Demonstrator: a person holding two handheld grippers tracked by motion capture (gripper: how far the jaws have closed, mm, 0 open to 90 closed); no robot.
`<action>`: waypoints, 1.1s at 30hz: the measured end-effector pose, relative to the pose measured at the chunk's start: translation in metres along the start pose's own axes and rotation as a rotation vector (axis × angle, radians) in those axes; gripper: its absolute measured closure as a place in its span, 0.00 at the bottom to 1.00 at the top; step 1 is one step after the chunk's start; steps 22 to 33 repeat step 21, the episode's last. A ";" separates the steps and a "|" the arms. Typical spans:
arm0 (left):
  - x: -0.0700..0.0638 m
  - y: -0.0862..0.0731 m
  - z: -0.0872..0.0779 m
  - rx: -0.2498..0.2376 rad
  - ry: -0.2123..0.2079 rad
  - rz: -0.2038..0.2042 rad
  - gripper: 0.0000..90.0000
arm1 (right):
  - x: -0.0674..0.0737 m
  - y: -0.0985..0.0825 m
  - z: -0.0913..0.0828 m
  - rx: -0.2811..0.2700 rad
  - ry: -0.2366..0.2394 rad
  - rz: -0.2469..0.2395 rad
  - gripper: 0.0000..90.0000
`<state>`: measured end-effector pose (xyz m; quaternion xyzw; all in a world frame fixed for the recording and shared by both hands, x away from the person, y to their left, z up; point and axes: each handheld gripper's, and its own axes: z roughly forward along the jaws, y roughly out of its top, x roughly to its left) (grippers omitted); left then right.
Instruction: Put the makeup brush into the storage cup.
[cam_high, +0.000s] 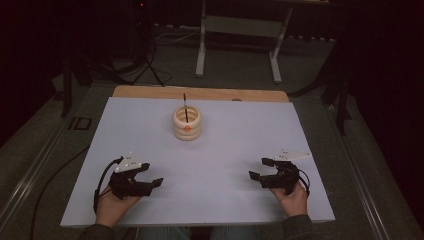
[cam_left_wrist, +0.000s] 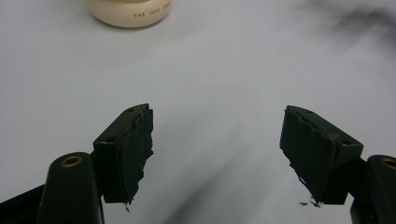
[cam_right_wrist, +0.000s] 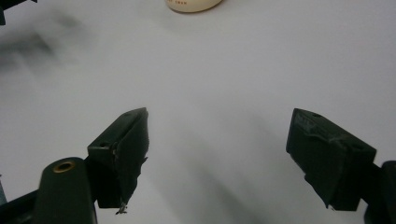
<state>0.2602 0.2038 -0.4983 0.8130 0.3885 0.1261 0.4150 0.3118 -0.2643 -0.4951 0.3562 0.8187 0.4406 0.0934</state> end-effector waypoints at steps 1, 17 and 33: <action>0.000 0.000 0.001 -0.001 -0.001 -0.001 0.29 | 0.000 0.000 0.000 0.001 0.001 -0.001 0.23; 0.002 0.001 0.005 -0.005 -0.003 -0.010 0.28 | -0.001 -0.003 0.004 0.014 0.007 0.002 0.23; 0.003 0.001 0.005 -0.008 -0.001 -0.008 0.28 | 0.000 -0.003 0.003 0.006 0.011 0.002 0.23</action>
